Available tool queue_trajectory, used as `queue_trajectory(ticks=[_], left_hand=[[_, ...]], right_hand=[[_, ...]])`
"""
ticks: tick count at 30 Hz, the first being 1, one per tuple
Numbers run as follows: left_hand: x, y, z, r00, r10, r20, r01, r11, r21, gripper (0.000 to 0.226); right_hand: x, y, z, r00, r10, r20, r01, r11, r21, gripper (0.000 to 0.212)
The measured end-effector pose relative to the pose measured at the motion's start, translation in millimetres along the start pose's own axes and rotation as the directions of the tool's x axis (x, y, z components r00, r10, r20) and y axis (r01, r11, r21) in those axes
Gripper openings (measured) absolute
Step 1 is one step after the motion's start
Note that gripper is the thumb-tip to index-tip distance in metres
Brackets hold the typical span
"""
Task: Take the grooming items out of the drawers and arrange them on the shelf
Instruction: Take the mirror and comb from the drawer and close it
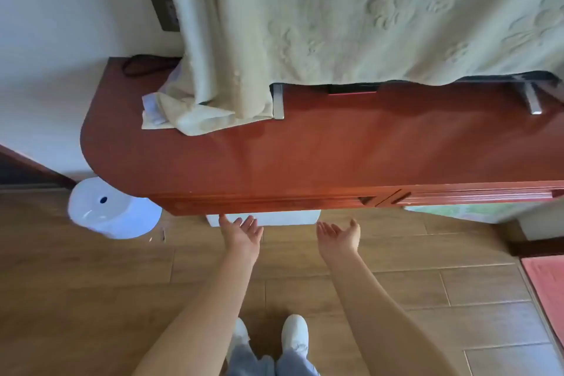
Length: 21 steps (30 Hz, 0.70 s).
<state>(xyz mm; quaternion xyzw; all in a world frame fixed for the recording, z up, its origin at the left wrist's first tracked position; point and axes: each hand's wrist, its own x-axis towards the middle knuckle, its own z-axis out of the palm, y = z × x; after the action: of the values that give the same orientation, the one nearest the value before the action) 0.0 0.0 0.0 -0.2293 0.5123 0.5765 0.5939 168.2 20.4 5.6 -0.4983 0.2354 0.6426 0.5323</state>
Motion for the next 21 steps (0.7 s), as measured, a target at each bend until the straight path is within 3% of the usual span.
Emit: queue_trajectory(ticks=[3, 6, 13, 21], left_hand=[[24.1, 2.9, 3.3, 0.997, -0.010, 0.073, 0.022, 0.987, -0.158, 0.077], [30.0, 8.1, 1.3, 0.994, -0.002, 0.108, 0.033, 0.957, -0.287, 0.072], [19.2, 9.3, -4.1, 0.993, -0.045, 0.107, 0.075, 0.954, -0.292, 0.060], [-2.1, -9.9, -61.1, 0.986, -0.121, 0.114, 0.150, 0.944, -0.293, 0.084]], right_hand=[[21.5, -1.1, 5.0, 1.000, 0.004, 0.001, -0.004, 0.999, 0.047, 0.064], [34.4, -3.5, 14.1, 0.999, 0.017, 0.050, -0.019, 0.999, 0.035, 0.060], [39.9, -9.1, 9.6, 0.989, 0.104, 0.105, -0.107, 0.994, 0.024, 0.056], [15.1, 0.3, -40.3, 0.997, 0.077, 0.006, -0.077, 0.997, 0.008, 0.057]])
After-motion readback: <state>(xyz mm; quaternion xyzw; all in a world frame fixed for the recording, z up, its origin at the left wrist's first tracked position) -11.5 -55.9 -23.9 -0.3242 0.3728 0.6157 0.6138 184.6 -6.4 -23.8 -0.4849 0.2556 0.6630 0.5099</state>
